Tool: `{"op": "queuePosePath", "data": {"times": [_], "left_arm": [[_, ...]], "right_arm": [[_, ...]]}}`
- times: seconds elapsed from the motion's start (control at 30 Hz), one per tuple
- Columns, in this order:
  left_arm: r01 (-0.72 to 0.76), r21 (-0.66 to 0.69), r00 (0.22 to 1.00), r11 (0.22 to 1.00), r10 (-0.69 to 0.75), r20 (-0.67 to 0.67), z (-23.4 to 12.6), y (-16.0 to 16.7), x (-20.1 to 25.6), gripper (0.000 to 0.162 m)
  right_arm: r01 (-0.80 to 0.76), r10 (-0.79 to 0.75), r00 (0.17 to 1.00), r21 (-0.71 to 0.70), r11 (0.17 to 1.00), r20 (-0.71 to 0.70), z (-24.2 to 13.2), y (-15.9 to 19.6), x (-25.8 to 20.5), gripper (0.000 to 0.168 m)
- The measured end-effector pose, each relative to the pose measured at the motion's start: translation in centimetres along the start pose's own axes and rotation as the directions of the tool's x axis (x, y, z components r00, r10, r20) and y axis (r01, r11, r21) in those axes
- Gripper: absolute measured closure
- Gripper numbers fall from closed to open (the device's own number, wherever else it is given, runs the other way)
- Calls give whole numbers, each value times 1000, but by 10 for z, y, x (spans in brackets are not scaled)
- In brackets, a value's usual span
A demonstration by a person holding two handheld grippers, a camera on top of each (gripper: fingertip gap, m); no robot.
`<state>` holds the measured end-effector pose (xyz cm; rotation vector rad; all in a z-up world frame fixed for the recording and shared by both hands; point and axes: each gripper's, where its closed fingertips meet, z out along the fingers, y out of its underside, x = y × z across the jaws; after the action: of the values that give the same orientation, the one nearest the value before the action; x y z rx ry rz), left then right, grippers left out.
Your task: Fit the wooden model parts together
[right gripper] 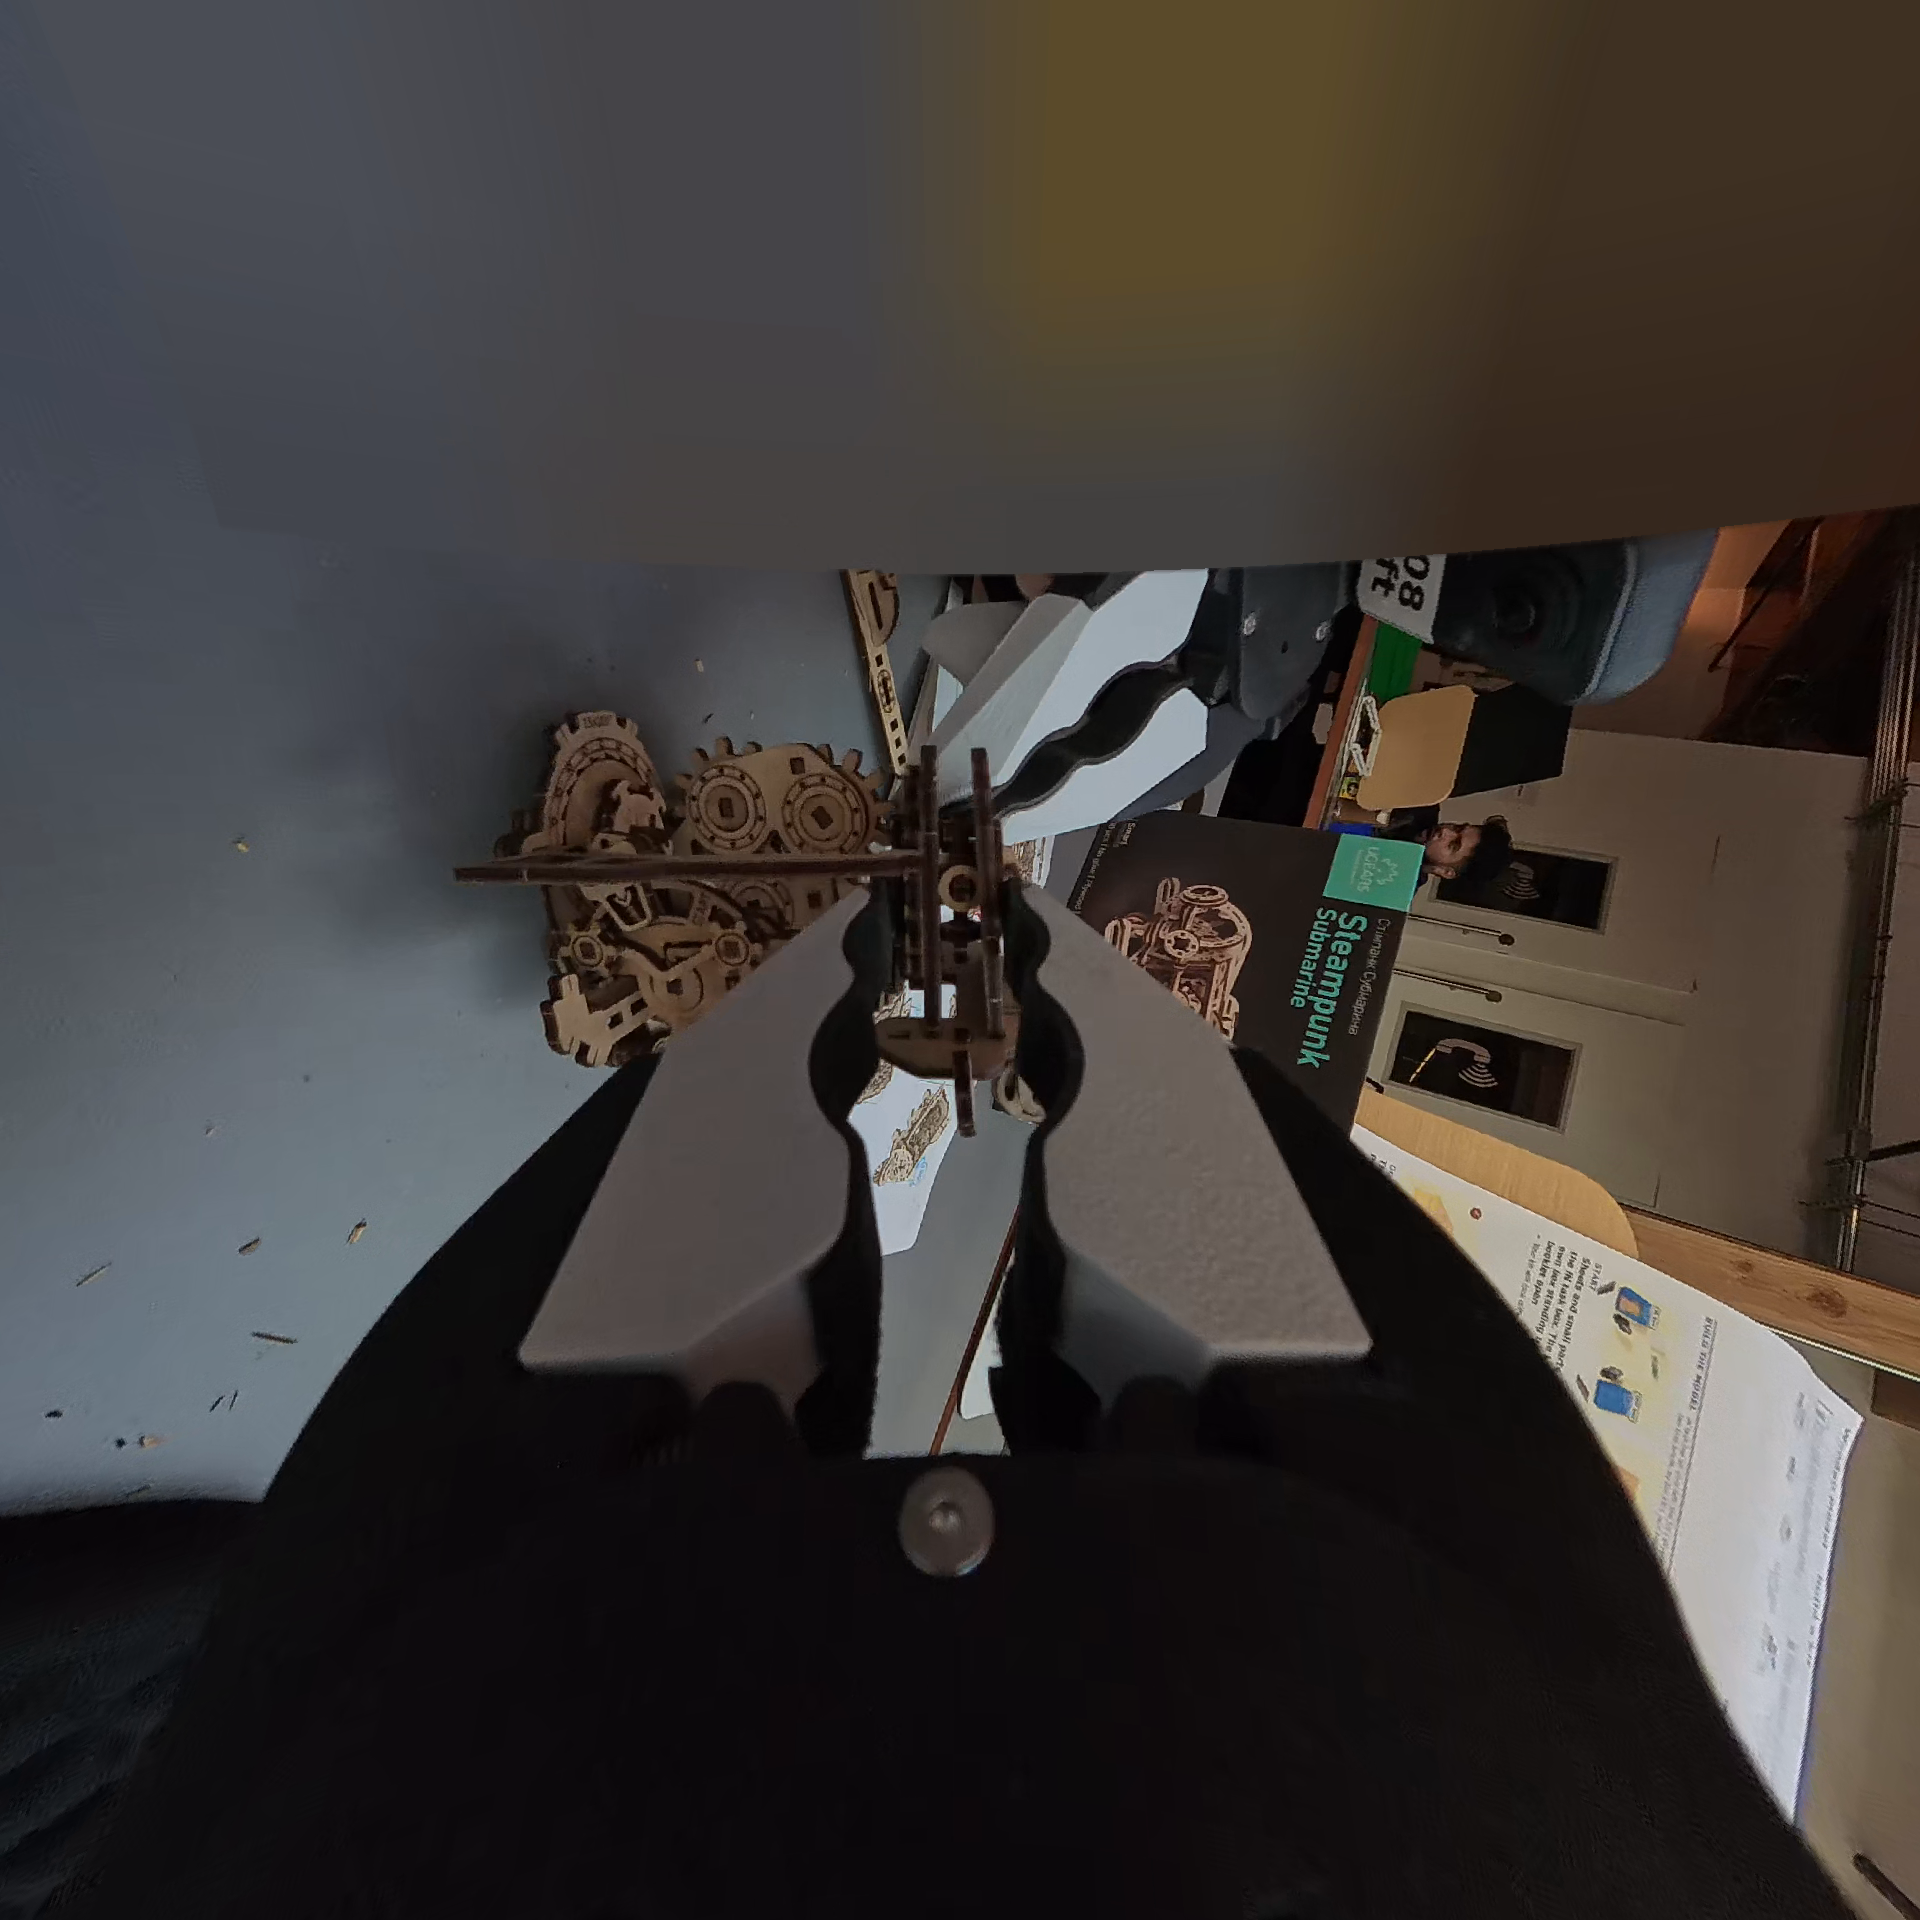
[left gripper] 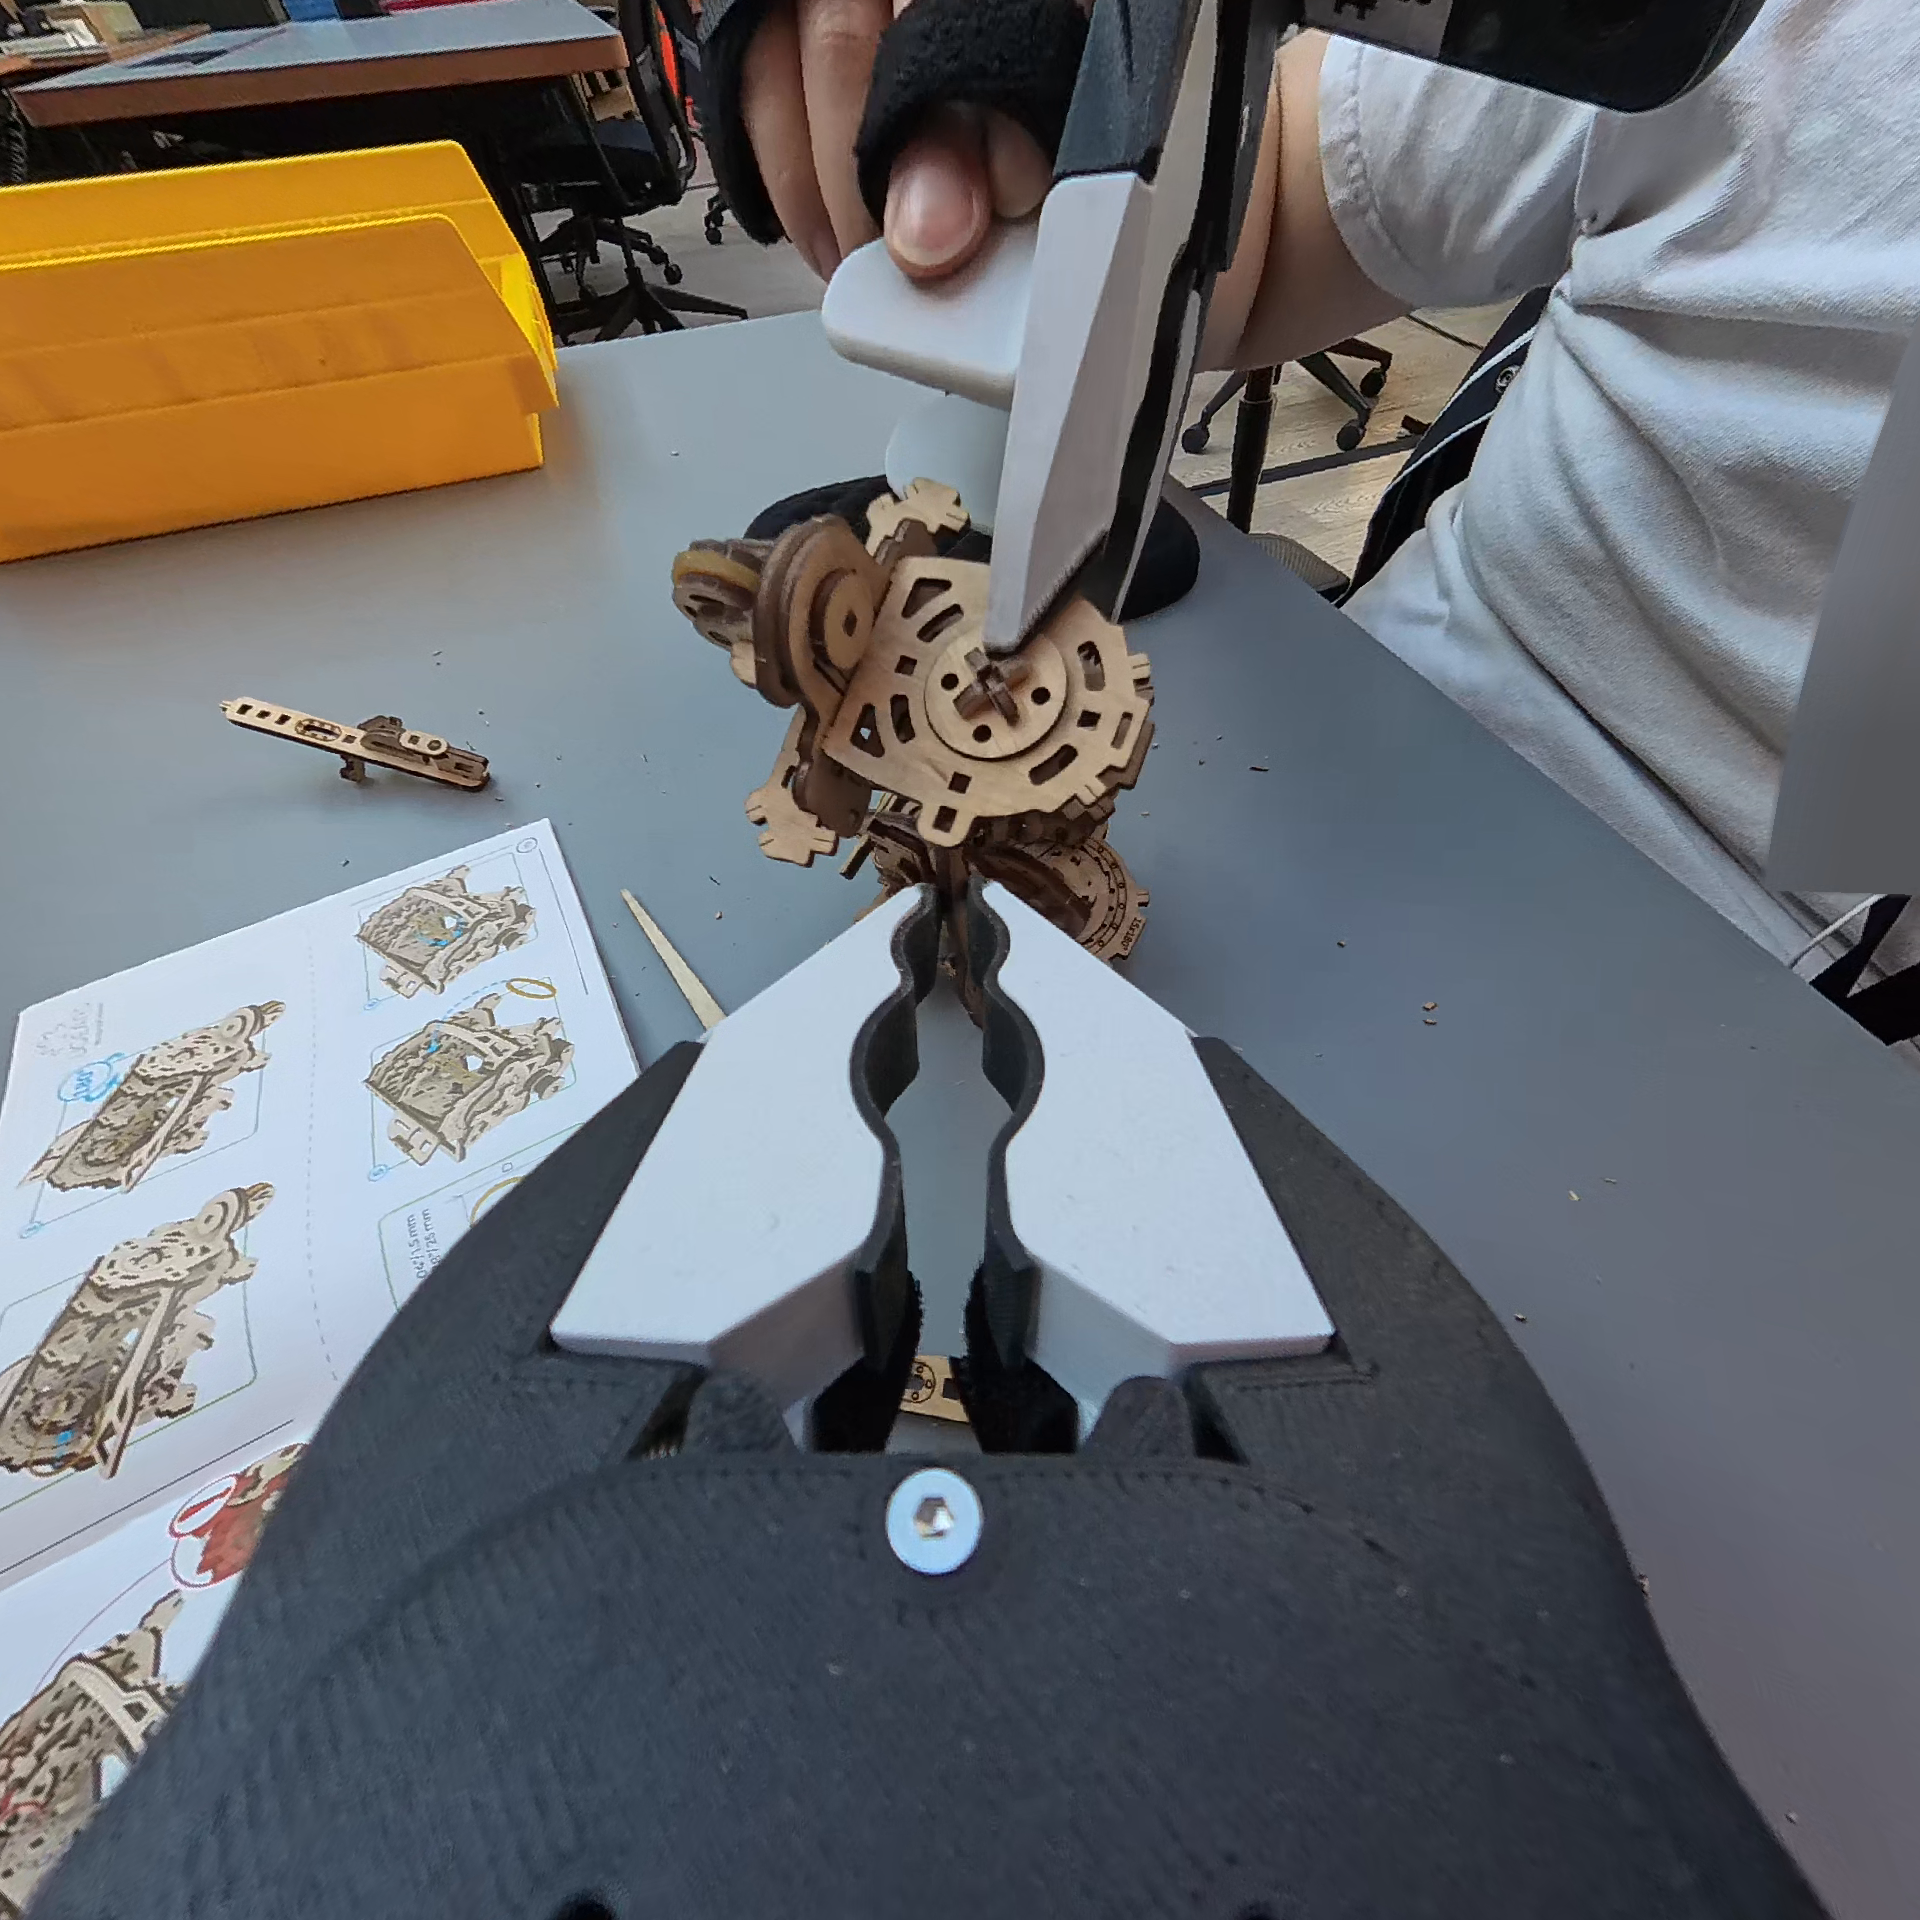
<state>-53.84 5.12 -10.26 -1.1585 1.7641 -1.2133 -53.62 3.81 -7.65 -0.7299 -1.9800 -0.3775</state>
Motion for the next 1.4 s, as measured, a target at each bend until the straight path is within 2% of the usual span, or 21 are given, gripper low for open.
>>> {"op": "queuePosePath", "data": {"times": [0.57,0.77,0.8,0.9,0.97,1.03,1.1,1.27,1.33,1.4], "left_arm": [[-9,1,1000,1000,9,2,-1,0,1,160],[-9,12,999,1000,8,34,-2,-1,-3,160],[-21,21,999,1000,20,51,-4,-2,-3,158],[-60,9,989,998,58,139,-10,-3,-10,140],[-128,-88,960,988,146,239,-15,4,-17,133],[-272,-174,879,947,318,356,-21,1,-24,133],[-400,-177,799,899,437,414,-20,-14,-17,137],[-435,-180,777,882,469,420,-7,-21,-7,133],[-451,-202,751,869,492,441,-9,-21,-10,134],[-437,-211,759,874,485,435,-7,-19,-11,136]], "right_arm": [[34,-34,999,-24,999,-13,1,1,-1,148],[-9,8,1000,-25,1000,-15,2,6,1,148],[-10,10,1000,-24,1000,-16,2,6,1,148],[-8,8,1000,-32,999,-19,4,7,2,148],[-14,14,1000,-26,1000,-20,4,7,2,148],[-16,15,1000,-24,1000,-19,4,6,3,148],[-10,9,1000,-26,1000,-20,3,6,3,148],[-4,3,1000,-29,1000,-11,0,6,2,148],[-5,5,1000,-24,1000,-13,0,5,2,149],[-1,0,1000,-23,1000,-16,-1,4,2,148]]}}
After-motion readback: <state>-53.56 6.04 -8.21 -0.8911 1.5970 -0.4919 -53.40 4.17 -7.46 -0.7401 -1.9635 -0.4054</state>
